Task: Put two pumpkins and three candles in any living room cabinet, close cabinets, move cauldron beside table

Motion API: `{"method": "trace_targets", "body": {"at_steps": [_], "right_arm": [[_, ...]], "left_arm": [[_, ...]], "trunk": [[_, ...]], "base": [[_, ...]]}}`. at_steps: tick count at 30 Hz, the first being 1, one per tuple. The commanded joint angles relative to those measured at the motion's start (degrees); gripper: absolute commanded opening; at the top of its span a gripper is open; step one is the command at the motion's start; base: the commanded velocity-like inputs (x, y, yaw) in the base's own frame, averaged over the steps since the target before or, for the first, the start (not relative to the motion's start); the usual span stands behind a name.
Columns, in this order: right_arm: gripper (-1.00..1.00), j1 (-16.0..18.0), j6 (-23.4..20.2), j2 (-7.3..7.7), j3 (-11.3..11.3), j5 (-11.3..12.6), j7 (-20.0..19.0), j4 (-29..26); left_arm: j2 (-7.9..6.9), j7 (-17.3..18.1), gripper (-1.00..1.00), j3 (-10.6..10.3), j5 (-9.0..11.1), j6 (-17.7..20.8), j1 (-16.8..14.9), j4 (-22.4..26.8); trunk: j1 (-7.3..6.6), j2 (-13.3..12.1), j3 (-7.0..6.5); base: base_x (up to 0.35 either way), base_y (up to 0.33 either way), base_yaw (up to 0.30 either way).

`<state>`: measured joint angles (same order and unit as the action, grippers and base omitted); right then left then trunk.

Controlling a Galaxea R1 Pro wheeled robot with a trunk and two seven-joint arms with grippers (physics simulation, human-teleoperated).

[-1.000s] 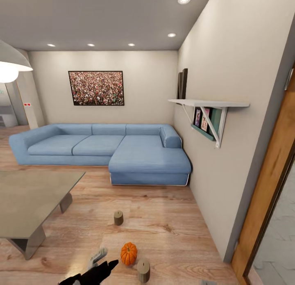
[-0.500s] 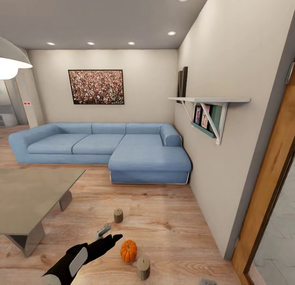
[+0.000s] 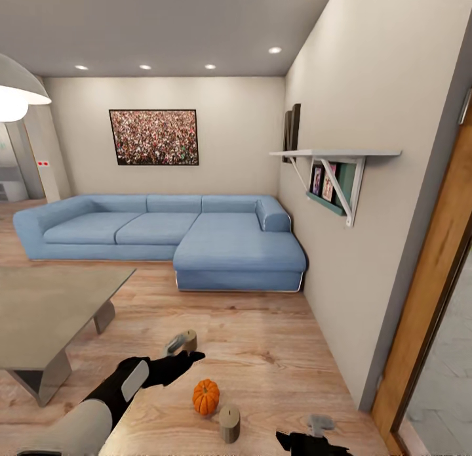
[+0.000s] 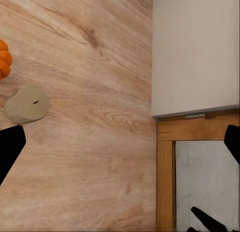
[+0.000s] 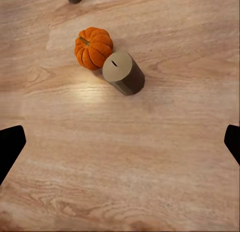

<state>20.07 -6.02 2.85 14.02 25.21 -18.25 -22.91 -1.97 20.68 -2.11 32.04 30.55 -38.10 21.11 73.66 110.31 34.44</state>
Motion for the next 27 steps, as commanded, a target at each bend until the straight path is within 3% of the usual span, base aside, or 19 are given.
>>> {"method": "trace_targets", "body": {"at_steps": [1,3,8,14,17,18,21,23,27], "right_arm": [[1.00,0.17,-3.14,0.05,0.19,0.53,-0.05,-0.41],[1.00,1.15,-8.27,0.05,0.16,0.57,-0.06,-1.82],[1.00,3.46,-13.36,0.05,0.13,0.70,0.03,-7.60],[1.00,4.37,-20.19,0.11,-0.38,0.72,0.03,-13.95],[1.00,4.52,-23.18,0.18,-2.12,0.72,0.03,-16.95],[1.00,4.61,-27.13,0.22,-5.03,0.72,0.05,-21.94],[1.00,4.67,-31.34,0.23,-5.70,0.72,0.05,-25.53],[1.00,4.68,-37.22,0.23,-6.07,0.72,0.05,-29.55],[1.00,4.69,-39.96,0.16,-6.00,0.72,0.05,-30.88]], "left_arm": [[-0.01,-0.02,1.00,-0.23,0.39,1.13,-0.69,-0.27],[-0.02,-0.02,1.00,-0.17,0.39,2.59,-2.00,-0.73],[-0.05,-0.06,1.00,-0.03,0.41,5.56,-4.34,-1.03],[-0.20,-0.33,1.00,0.04,0.46,8.06,-4.89,-1.07],[-0.28,-0.48,1.00,0.07,0.48,10.53,-5.29,-1.01],[-0.31,-0.54,1.00,0.08,0.48,12.64,-6.65,-1.05],[-0.37,-0.55,1.00,0.08,0.52,13.50,-6.90,-1.06],[-0.47,-0.53,1.00,0.13,0.55,14.49,-7.03,-1.07],[-0.71,-0.16,1.00,0.16,0.56,14.93,-7.07,-1.03]], "trunk": [[0.22,0.45,0.25],[0.66,1.25,0.61],[1.76,3.25,1.51],[3.07,5.66,2.58],[3.73,6.86,3.12],[3.95,7.26,3.30],[4.61,8.47,3.84],[5.05,9.27,4.20],[5.93,10.87,4.92]], "base": [[0.000,0.000,0.000],[0.000,0.000,0.000],[0.000,0.000,0.000],[0.000,0.000,0.000],[0.000,0.000,0.000],[0.000,0.000,0.000],[0.000,0.000,0.000],[0.000,0.000,0.000],[0.000,0.000,0.000]]}}
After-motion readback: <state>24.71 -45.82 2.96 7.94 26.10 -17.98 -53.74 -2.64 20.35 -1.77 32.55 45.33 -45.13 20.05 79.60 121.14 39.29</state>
